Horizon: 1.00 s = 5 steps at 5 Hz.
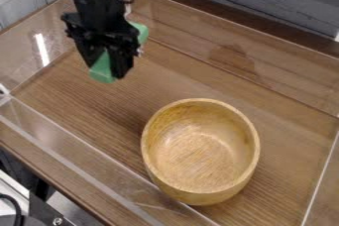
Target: Remove the green block from inside the brown bowl and put it on the table
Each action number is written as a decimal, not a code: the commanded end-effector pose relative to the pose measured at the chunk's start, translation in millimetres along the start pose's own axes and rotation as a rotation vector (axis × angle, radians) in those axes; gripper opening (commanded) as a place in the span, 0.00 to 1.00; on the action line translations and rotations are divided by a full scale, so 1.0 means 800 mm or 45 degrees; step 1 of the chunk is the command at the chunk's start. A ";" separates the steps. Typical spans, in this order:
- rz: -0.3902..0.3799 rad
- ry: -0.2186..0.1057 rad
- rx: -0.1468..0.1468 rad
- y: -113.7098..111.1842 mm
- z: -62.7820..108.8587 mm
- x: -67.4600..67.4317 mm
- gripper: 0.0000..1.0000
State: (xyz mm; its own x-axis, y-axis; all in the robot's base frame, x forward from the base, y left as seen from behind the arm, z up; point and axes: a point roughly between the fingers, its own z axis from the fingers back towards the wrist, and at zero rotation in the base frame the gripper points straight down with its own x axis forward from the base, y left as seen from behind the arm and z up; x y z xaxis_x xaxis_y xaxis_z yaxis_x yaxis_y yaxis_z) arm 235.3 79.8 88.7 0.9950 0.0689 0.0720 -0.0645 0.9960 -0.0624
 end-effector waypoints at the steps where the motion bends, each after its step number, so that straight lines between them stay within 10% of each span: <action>1: -0.026 -0.026 0.025 -0.003 0.000 0.007 0.00; 5: -0.028 0.033 0.054 0.011 -0.032 0.013 0.00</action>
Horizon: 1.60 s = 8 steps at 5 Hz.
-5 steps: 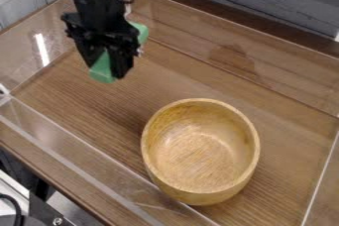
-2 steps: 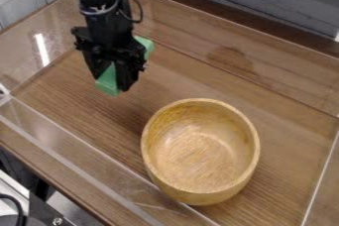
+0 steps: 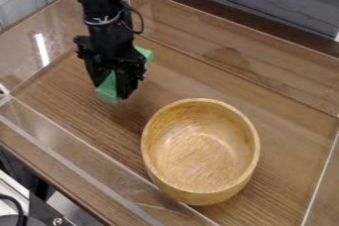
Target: Remove the green block from inside the brown bowl and put it on the table
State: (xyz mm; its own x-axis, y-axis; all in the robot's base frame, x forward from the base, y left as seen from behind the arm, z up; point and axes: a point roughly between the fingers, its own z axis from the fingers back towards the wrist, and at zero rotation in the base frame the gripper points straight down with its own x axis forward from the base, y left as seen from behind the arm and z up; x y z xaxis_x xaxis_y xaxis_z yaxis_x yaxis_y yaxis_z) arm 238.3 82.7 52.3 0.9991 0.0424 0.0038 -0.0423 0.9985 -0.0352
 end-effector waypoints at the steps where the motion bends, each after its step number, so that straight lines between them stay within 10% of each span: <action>1: 0.006 -0.046 0.020 0.008 0.015 0.012 1.00; 8: 0.031 -0.011 -0.028 -0.002 0.002 0.039 1.00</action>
State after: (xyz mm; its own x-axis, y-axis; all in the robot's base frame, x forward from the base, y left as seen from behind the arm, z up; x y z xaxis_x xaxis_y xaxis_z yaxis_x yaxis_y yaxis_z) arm 260.1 80.2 42.5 0.9970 0.0709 -0.0327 -0.0730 0.9950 -0.0689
